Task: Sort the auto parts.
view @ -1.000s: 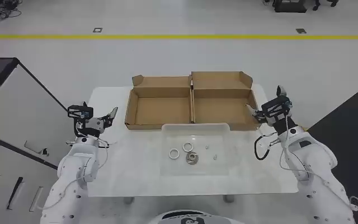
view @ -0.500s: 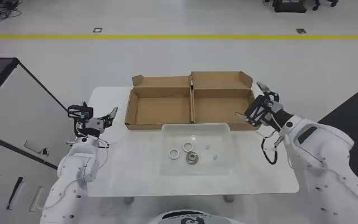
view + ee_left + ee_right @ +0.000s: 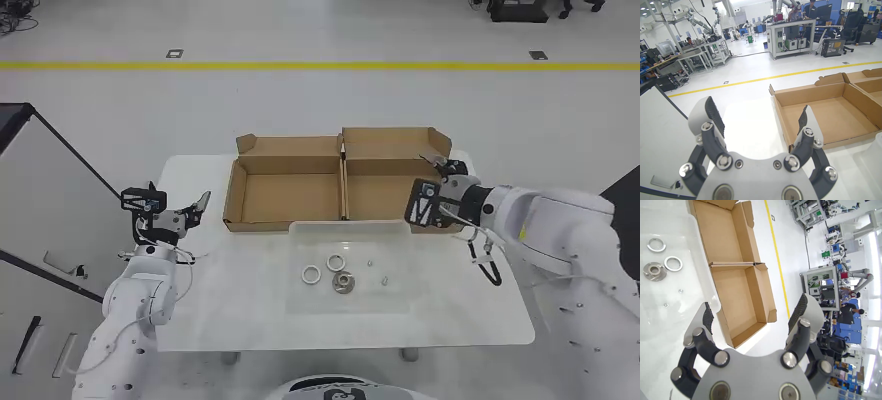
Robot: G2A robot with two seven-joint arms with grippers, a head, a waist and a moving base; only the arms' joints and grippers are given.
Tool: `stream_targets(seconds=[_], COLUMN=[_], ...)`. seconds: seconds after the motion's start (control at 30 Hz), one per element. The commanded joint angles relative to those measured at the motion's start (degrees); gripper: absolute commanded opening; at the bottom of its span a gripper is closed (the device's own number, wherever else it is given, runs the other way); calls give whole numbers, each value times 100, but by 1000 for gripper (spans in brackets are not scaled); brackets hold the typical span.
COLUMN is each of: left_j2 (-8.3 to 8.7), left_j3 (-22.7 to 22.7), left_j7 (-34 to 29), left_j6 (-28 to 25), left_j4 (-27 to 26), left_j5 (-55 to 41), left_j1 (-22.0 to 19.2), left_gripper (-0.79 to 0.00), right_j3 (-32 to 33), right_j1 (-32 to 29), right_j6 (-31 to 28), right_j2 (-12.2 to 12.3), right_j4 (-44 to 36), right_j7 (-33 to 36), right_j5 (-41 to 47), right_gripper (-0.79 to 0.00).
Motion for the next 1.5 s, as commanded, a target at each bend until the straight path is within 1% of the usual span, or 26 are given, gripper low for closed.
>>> stream_targets(seconds=[0.0, 0.13, 0.23, 0.43, 0.6, 0.77, 0.9, 1.0, 1.1, 1.27, 1.3, 1.47], left_j2=[0, 0, 0, 0, 0, 0, 0, 0, 0, 0, 0, 0], left_j3=[0, 0, 0, 0, 0, 0, 0, 0, 0, 0, 0, 0], left_j7=[0, 0, 0, 0, 0, 0, 0, 0, 0, 0, 0, 0], left_j6=[0, 0, 0, 0, 0, 0, 0, 0, 0, 0, 0, 0], left_j4=[0, 0, 0, 0, 0, 0, 0, 0, 0, 0, 0, 0], left_j5=[0, 0, 0, 0, 0, 0, 0, 0, 0, 0, 0, 0], left_j1=[0, 0, 0, 0, 0, 0, 0, 0, 0, 0, 0, 0], left_gripper=[0, 0, 0, 0, 0, 0, 0, 0, 0, 0, 0, 0], right_j3=[-194, -624, -1008, -2064, -3207, -4392, -5396, -6066, -6666, -7463, -7538, -7538], right_j1=[127, 431, 696, 1432, 2271, 3248, 4118, 4747, 5286, 5921, 5995, 5857], right_j6=[-56, -54, 33, 373, 614, 987, 1316, 1524, 1656, 1785, 1794, 1893], right_j2=[97, 315, 482, 877, 1261, 1584, 1771, 1844, 1864, 1832, 1821, 1747], right_j4=[42, 171, 325, 499, 751, 926, 989, 1064, 1161, 1310, 1350, 1486], right_j7=[-58, -55, 32, 372, 613, 986, 1315, 1523, 1654, 1783, 1792, 1891], right_j5=[-66, -33, 227, 813, 1264, 2144, 2873, 3425, 3843, 4372, 4450, 4592], right_gripper=[0, 0, 0, 0, 0, 0, 0, 0, 0, 0, 0, 0])
